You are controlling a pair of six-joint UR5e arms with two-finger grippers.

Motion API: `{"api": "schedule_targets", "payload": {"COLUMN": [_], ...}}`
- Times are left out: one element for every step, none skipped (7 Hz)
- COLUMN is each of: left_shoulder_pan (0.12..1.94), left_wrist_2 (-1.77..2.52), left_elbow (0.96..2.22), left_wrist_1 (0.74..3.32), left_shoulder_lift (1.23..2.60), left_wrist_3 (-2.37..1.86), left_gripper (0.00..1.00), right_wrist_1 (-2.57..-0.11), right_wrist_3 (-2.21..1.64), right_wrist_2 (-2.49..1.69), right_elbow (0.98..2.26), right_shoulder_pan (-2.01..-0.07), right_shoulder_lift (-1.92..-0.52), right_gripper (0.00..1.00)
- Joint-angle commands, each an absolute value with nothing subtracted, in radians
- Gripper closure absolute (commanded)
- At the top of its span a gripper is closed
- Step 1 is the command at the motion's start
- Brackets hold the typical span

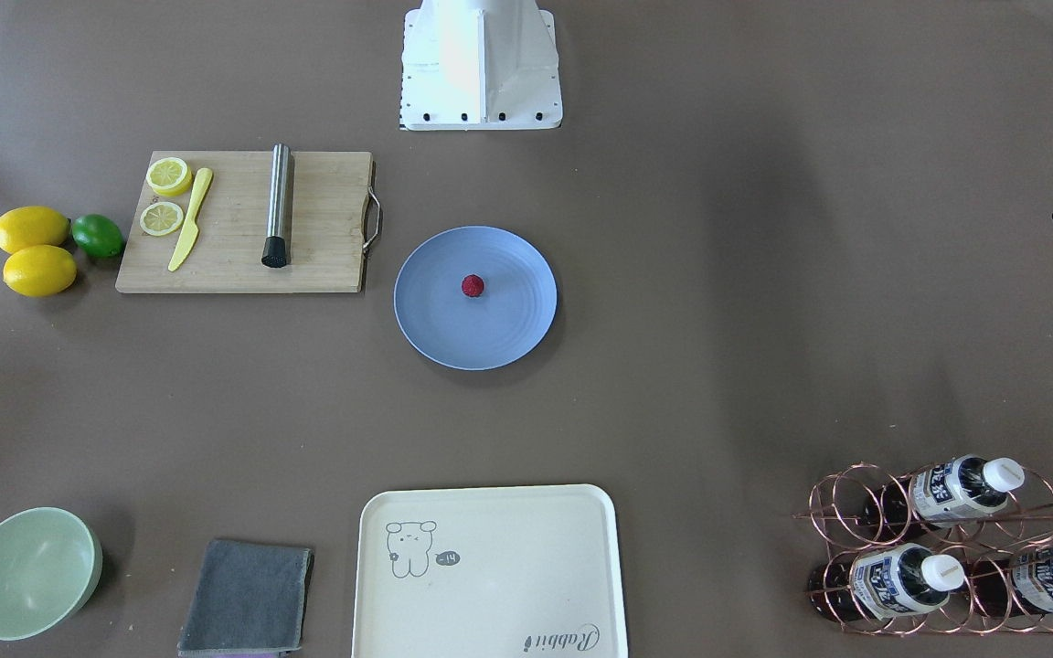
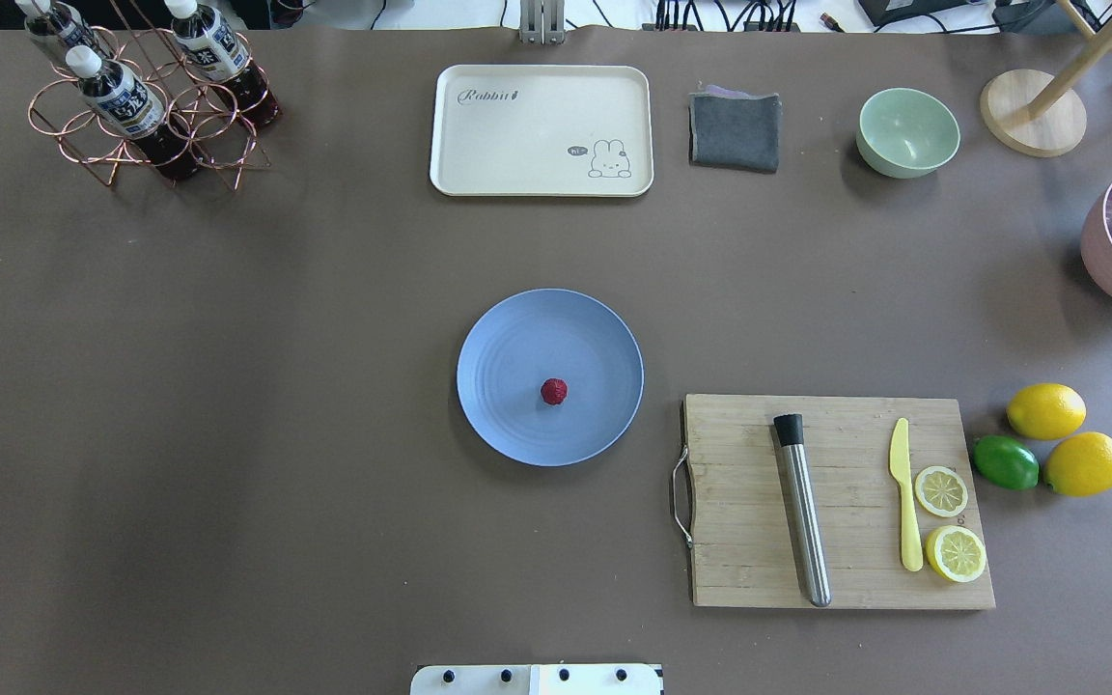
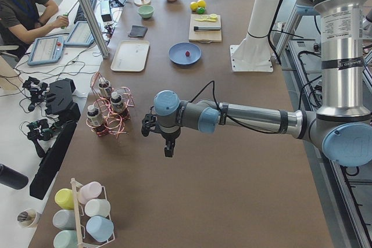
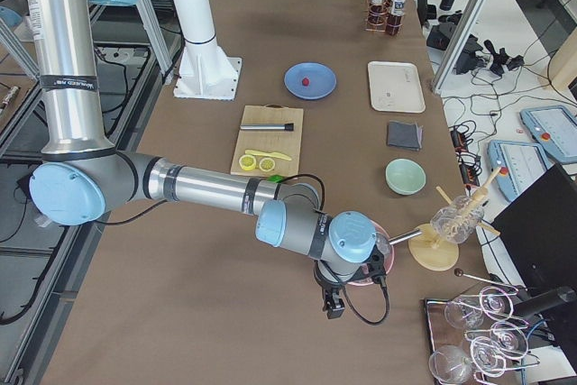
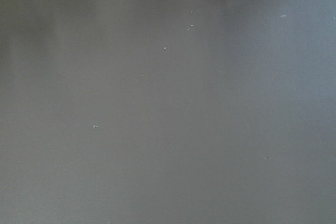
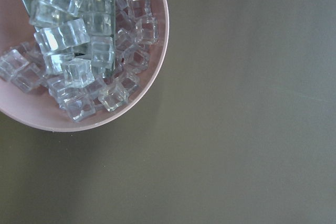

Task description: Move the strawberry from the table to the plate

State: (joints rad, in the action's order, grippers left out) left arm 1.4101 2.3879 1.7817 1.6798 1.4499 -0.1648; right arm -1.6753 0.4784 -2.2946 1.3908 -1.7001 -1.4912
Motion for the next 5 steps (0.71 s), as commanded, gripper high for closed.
{"api": "schedule_targets", "payload": {"left_shoulder_pan": [1.413, 1.417, 1.419, 1.427, 1.455], "left_wrist_2": [2.385, 2.375, 2.318, 2.316, 2.319], "left_elbow": [1.779, 1.782, 1.776, 1.776, 1.769], "left_wrist_1": [1.669, 1.672, 1.672, 1.672, 1.669], "left_shoulder_lift": [1.448, 1.448, 1.454, 1.451, 1.454], "left_wrist_3": [-0.163, -0.161, -0.163, -0.164, -0.164], "left_gripper": [0.02, 0.02, 0.02, 0.02, 0.02], "right_wrist_1": [-1.678, -1.677, -1.677, -1.677, -1.674], "right_wrist_3": [0.483, 0.482, 0.477, 0.474, 0.469], "right_wrist_2": [-2.296, -2.295, -2.295, -2.296, -2.295], "right_elbow": [1.396, 1.393, 1.399, 1.397, 1.397], "right_shoulder_pan": [-1.706, -1.706, -1.704, -1.701, -1.688], "right_shoulder_lift": [-1.496, -1.494, -1.49, -1.483, -1.483], "right_gripper": [0.0, 0.0, 0.0, 0.0, 0.0]}}
